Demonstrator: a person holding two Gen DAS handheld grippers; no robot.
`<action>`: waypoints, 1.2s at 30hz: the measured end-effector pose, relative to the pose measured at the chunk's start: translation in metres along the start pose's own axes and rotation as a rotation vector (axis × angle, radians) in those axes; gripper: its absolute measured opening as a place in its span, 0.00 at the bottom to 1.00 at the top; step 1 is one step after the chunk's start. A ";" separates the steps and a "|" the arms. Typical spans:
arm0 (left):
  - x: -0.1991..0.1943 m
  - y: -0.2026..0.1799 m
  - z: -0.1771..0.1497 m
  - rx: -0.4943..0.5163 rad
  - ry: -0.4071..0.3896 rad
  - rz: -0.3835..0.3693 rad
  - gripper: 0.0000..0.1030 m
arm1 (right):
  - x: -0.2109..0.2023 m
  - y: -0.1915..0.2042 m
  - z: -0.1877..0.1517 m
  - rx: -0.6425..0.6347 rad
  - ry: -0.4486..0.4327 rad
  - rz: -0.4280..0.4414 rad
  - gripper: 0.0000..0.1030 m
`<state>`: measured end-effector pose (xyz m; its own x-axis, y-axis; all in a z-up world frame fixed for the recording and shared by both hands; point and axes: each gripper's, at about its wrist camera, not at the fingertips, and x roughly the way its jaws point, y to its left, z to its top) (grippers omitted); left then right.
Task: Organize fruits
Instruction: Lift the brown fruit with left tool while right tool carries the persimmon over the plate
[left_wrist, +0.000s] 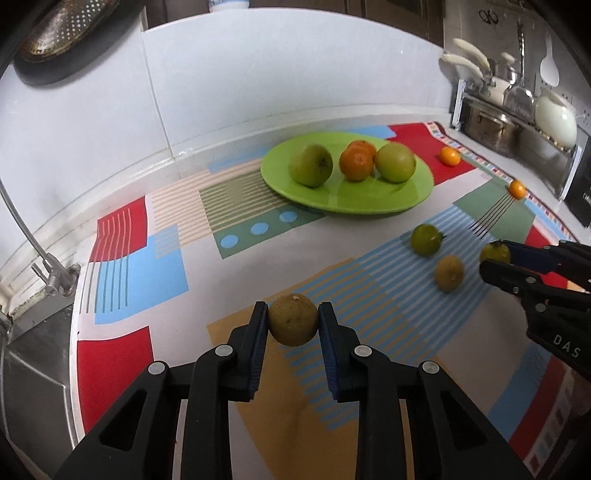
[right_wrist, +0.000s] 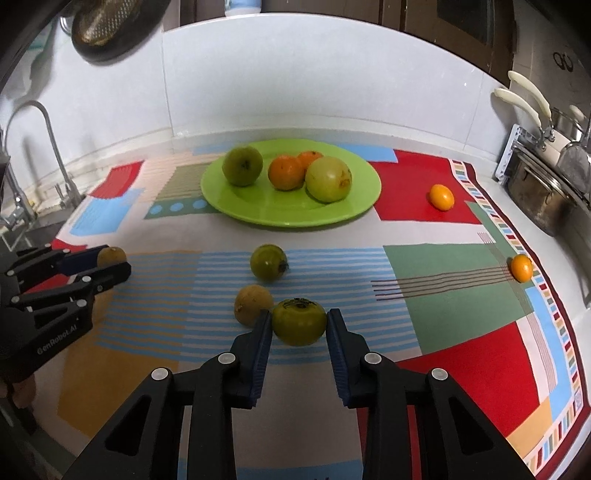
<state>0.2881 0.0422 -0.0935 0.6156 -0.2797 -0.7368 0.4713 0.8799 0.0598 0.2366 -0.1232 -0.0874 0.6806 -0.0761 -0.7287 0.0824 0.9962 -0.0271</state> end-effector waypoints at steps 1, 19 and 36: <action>-0.003 -0.001 0.000 -0.005 -0.004 -0.004 0.27 | -0.003 0.000 0.001 -0.002 -0.010 0.007 0.30; -0.070 -0.031 0.027 -0.067 -0.156 0.041 0.27 | -0.059 -0.021 0.024 -0.024 -0.189 0.158 0.30; -0.068 -0.064 0.092 -0.132 -0.250 0.097 0.27 | -0.064 -0.068 0.090 -0.113 -0.301 0.261 0.30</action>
<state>0.2740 -0.0305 0.0150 0.7979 -0.2636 -0.5421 0.3270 0.9448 0.0219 0.2525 -0.1900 0.0229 0.8519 0.1875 -0.4890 -0.1903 0.9807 0.0445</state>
